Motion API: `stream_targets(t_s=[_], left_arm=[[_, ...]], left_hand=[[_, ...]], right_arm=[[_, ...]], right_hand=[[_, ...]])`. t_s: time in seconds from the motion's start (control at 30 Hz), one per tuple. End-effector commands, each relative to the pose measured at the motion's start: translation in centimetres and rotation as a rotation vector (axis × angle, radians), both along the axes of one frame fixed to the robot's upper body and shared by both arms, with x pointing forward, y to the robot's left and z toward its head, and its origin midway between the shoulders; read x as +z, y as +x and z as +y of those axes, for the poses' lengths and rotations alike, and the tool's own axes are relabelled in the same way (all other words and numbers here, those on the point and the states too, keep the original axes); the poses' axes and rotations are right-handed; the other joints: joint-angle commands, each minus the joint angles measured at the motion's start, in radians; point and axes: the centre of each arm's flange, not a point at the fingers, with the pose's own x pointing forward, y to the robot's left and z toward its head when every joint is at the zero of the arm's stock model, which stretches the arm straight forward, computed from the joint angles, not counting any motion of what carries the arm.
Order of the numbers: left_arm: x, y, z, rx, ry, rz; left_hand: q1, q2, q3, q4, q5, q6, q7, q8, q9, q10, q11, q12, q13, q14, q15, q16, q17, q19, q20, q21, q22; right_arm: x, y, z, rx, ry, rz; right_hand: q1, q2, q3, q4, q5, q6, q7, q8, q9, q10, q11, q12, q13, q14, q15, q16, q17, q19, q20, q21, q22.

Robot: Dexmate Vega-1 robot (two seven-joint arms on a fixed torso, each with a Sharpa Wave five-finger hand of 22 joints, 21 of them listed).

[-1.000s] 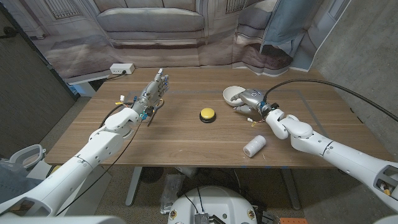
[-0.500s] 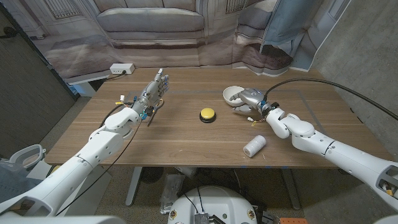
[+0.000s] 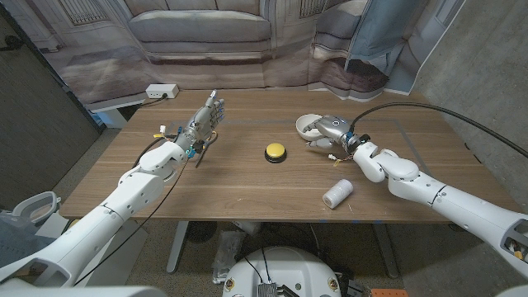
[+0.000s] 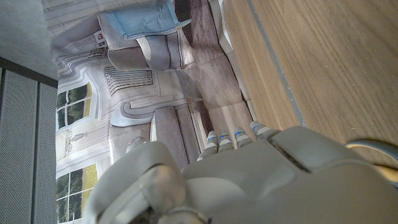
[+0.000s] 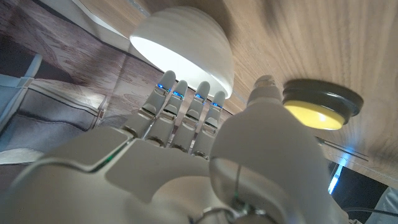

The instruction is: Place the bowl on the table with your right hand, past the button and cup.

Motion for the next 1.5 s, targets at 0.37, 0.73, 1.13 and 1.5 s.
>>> stream_targets(t_s=[0.37, 0.73, 1.13, 1.5], left_arm=[[0.0, 0.2, -0.1, -0.003, 0.001, 0.002], [0.0, -0.1, -0.1, -0.001, -0.001, -0.007], [-0.2, 0.1, 0.0, -0.005, -0.003, -0.006], [0.2, 0.4, 0.0, -0.011, 0.002, -0.007]], left_hand=[[0.007, 0.005, -0.009, -0.001, -0.002, 0.003, -0.002, 0.000, 0.003, 0.003, -0.003, 0.001, 0.003, 0.002, -0.001, 0.002, 0.003, -0.007, -0.021, 0.005, 0.002], [0.008, 0.005, -0.011, -0.001, -0.002, 0.003, -0.002, 0.000, 0.003, 0.003, -0.001, 0.001, 0.003, 0.003, 0.000, 0.002, 0.003, -0.007, -0.021, 0.005, 0.002], [0.010, 0.006, -0.013, -0.001, -0.003, 0.002, -0.002, 0.000, 0.003, 0.002, -0.003, 0.001, 0.003, 0.002, -0.002, 0.002, 0.003, -0.007, -0.022, 0.005, 0.002], [0.011, 0.007, -0.015, -0.001, -0.003, 0.001, -0.003, 0.000, 0.003, 0.002, -0.004, 0.001, 0.003, 0.002, -0.001, 0.002, 0.003, -0.007, -0.021, 0.005, 0.002]], right_arm=[[1.1, -0.8, 0.3, 0.034, 0.011, -0.027], [1.8, -1.8, 0.4, 0.055, 0.024, -0.059], [3.2, -2.9, 0.1, 0.069, 0.064, -0.095], [3.9, -3.3, 0.1, 0.069, 0.068, -0.115]], right_hand=[[-0.014, 0.001, -0.005, 0.004, 0.018, -0.023, 0.003, -0.003, -0.003, -0.040, 0.003, -0.014, -0.011, -0.029, -0.077, 0.005, -0.024, -0.005, 0.043, -0.038, 0.001], [-0.029, 0.009, -0.008, 0.014, 0.028, -0.052, 0.002, -0.009, -0.006, -0.070, 0.007, -0.021, -0.022, -0.071, -0.073, 0.000, -0.044, -0.026, 0.076, -0.073, 0.002], [-0.033, 0.014, -0.009, 0.017, 0.031, -0.058, 0.002, -0.008, -0.007, -0.076, 0.010, -0.021, -0.026, -0.077, -0.070, 0.003, -0.052, -0.023, 0.078, -0.083, 0.002], [-0.036, 0.017, -0.008, 0.019, 0.033, -0.061, 0.004, -0.007, -0.008, -0.076, 0.009, -0.019, -0.030, -0.076, -0.068, 0.007, -0.057, -0.017, 0.079, -0.088, 0.003]])
